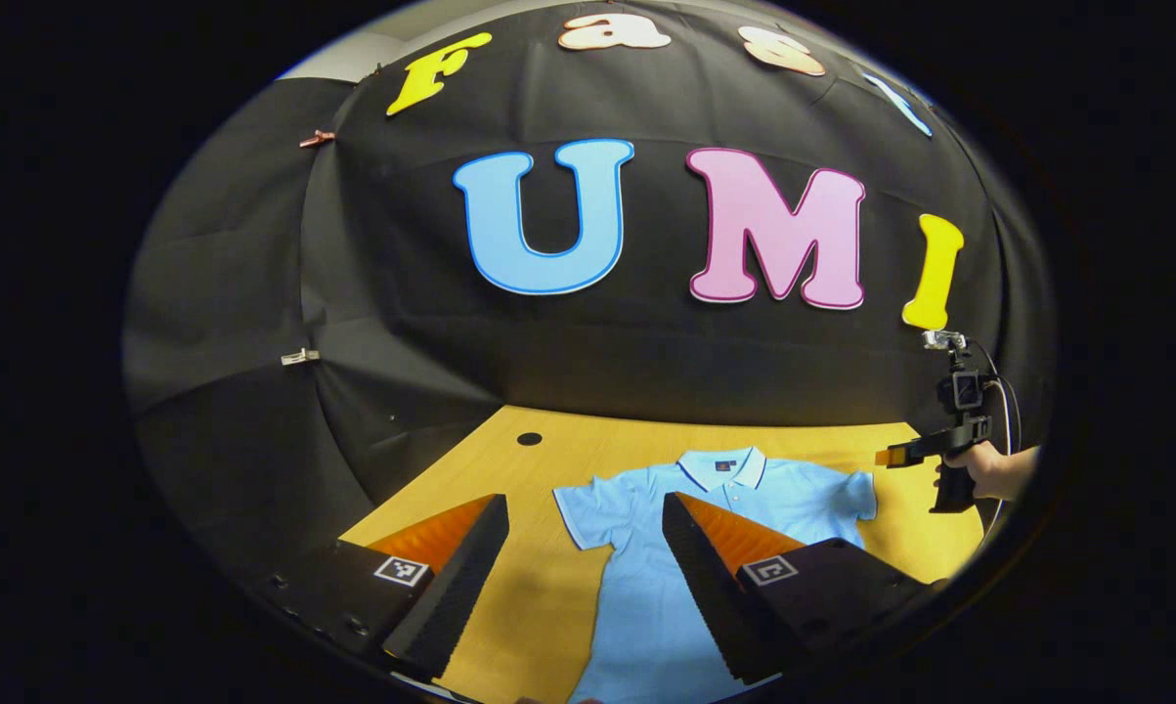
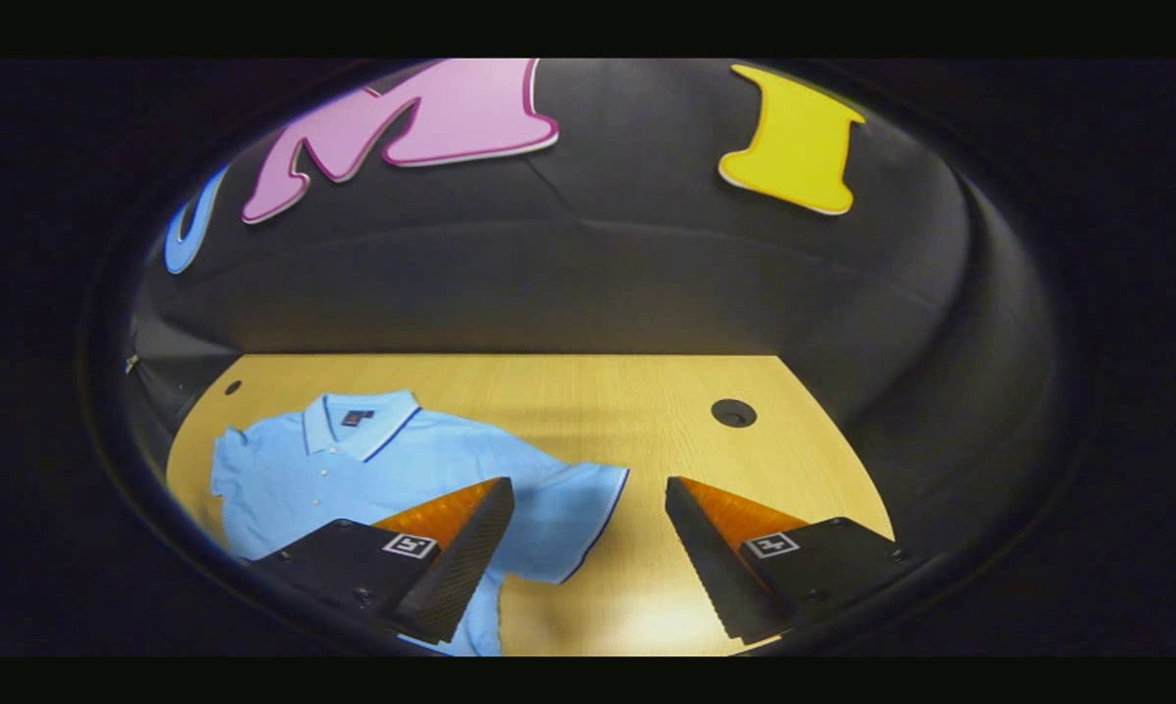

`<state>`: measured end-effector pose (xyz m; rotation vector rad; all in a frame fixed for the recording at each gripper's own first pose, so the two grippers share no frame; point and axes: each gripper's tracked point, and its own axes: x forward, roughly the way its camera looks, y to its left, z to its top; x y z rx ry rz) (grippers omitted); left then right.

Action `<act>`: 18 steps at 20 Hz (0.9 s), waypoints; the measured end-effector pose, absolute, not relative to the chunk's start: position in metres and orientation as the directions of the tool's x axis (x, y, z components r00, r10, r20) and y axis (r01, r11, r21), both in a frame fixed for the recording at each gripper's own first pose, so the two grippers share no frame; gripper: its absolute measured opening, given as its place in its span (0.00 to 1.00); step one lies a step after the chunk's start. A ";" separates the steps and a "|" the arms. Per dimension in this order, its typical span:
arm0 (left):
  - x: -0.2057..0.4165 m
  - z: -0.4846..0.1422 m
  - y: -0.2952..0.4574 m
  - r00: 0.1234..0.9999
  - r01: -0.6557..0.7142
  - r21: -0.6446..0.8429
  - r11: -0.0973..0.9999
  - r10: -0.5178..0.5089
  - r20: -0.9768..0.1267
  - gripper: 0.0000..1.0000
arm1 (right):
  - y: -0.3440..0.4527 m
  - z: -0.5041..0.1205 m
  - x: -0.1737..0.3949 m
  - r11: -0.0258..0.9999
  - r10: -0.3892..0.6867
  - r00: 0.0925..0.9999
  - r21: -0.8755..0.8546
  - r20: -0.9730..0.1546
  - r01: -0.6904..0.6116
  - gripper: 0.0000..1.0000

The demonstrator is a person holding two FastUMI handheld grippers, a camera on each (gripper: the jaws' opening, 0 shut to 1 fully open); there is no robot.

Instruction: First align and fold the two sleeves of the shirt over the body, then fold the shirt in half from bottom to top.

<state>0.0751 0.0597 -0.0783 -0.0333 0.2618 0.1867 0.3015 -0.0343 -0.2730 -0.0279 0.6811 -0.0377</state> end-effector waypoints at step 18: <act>0.092 -0.120 0.037 0.925 -0.140 -0.014 0.990 0.126 -0.358 1.00 | -0.025 -0.354 0.341 0.999 0.043 0.690 0.038 -0.722 -0.023 0.36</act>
